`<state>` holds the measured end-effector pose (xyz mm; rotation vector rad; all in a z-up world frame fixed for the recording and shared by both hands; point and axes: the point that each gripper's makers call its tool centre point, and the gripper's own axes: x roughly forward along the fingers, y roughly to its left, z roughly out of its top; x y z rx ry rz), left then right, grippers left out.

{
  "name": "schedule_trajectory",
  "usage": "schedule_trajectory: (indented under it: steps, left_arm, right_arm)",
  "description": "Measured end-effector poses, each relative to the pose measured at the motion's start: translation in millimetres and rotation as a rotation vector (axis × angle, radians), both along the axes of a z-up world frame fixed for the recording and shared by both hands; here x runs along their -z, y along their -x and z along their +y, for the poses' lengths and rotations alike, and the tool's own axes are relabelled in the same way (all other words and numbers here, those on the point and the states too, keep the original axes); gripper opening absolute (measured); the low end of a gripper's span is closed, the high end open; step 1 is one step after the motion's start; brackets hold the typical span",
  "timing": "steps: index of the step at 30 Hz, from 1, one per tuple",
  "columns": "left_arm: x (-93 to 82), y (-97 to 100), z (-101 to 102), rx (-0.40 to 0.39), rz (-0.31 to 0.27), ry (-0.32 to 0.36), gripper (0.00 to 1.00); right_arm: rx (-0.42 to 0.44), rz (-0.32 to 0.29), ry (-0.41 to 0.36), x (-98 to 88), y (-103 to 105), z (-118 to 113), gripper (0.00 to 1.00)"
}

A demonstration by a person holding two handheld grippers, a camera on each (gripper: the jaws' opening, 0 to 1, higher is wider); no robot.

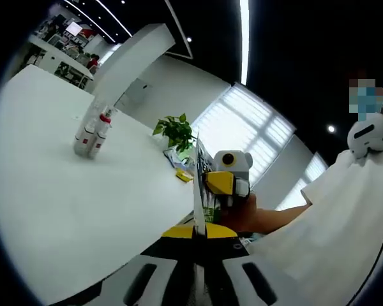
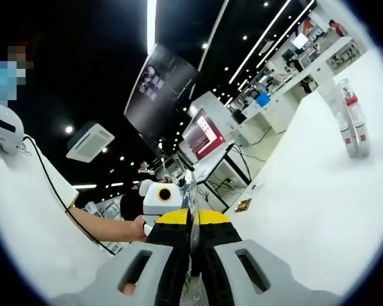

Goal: Arrange the skincare products in the storage area until every visible bottle or jar stands upright without overlapping.

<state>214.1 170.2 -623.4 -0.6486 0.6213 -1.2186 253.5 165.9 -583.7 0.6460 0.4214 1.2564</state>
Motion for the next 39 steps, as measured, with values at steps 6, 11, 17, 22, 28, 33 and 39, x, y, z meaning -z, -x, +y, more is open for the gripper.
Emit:
schedule_trajectory:
  steps: [6, 11, 17, 22, 28, 33, 39]
  left_arm:
    - [-6.7, -1.5, 3, -0.009, 0.008, 0.038, 0.01]
    - [-21.8, -16.7, 17, -0.097, 0.043, 0.148, 0.01]
    - [-24.8, -20.0, 24, -0.111, 0.047, 0.184, 0.01]
    - [-29.0, -25.9, 30, -0.141, 0.066, 0.222, 0.01]
    - [-32.7, -28.6, 34, -0.162, 0.082, 0.254, 0.01]
    - [-34.0, -27.9, 35, -0.139, 0.138, 0.307, 0.01]
    - [-38.1, -23.1, 30, -0.097, 0.171, 0.345, 0.02]
  right_arm:
    - [0.034, -0.002, 0.001, -0.5, -4, 0, 0.14]
    - [0.003, 0.006, 0.021, 3.5, 0, 6, 0.22]
    - [-0.039, 0.029, 0.008, 3.9, 5, 6, 0.11]
    - [-0.040, 0.048, -0.024, 0.4, 4, 5, 0.09]
    - [-0.058, 0.086, -0.039, 1.6, 3, 5, 0.05]
    - [-0.102, 0.149, -0.103, -4.1, 7, 3, 0.01]
    - [-0.132, 0.180, -0.130, -5.4, 10, 1, 0.00]
